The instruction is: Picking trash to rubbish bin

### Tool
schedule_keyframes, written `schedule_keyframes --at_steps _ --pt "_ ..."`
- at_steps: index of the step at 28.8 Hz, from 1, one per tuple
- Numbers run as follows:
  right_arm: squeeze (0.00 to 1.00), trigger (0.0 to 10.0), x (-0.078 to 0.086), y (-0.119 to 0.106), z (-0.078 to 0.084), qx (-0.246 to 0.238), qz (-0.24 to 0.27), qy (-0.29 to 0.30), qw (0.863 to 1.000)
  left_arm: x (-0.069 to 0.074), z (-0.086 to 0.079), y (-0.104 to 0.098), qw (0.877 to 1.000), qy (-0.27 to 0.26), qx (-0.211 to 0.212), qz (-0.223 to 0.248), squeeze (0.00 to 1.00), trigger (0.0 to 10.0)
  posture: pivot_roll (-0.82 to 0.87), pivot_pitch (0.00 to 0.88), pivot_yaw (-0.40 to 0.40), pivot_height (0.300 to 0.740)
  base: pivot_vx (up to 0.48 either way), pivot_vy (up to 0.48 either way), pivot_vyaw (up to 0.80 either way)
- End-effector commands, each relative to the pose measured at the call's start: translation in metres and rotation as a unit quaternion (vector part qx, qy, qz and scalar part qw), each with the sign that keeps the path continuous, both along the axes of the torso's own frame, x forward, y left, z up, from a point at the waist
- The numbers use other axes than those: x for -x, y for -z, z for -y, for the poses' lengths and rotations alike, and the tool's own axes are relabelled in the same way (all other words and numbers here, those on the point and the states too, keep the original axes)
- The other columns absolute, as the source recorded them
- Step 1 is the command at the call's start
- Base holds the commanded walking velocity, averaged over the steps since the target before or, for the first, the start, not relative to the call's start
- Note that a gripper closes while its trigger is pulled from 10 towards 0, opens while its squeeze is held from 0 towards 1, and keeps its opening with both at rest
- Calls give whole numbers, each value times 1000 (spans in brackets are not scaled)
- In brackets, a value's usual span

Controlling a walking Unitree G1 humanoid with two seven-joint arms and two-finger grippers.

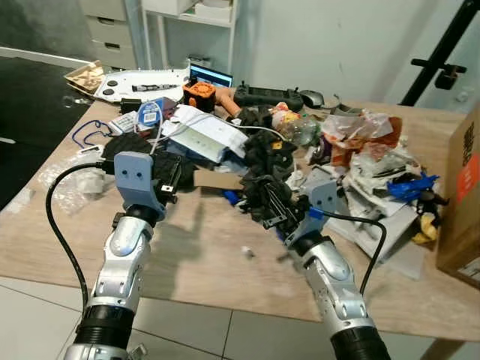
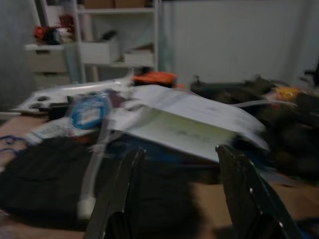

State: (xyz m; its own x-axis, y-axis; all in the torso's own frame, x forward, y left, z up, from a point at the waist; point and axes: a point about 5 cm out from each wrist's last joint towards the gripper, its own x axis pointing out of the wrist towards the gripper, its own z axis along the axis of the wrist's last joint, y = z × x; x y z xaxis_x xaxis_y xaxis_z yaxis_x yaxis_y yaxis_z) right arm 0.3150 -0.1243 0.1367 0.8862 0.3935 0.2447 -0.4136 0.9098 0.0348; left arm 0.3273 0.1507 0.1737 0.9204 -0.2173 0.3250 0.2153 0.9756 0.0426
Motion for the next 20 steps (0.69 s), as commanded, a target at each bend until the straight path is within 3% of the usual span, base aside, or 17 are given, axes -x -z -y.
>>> schedule_keyframes --at_steps 1,10,19,20 --pt "0 10000 2 5 2 -1 -11 3 1000 1 3 1 1000 10 2 -2 0 10000 34 117 -10 740 0 0 0" --pt "0 10000 3 0 2 5 4 0 1000 3 5 1 1000 6 2 9 0 10000 23 97 -12 740 0 0 0" --pt "0 10000 9 -7 -6 13 36 -41 998 1 -6 3 999 -36 -19 -1 0 10000 12 81 -27 740 0 0 0" --pt "545 10000 10 -7 -6 23 35 -47 998 1 -9 3 999 -41 -19 -5 0 10000 11 80 -32 740 0 0 0"
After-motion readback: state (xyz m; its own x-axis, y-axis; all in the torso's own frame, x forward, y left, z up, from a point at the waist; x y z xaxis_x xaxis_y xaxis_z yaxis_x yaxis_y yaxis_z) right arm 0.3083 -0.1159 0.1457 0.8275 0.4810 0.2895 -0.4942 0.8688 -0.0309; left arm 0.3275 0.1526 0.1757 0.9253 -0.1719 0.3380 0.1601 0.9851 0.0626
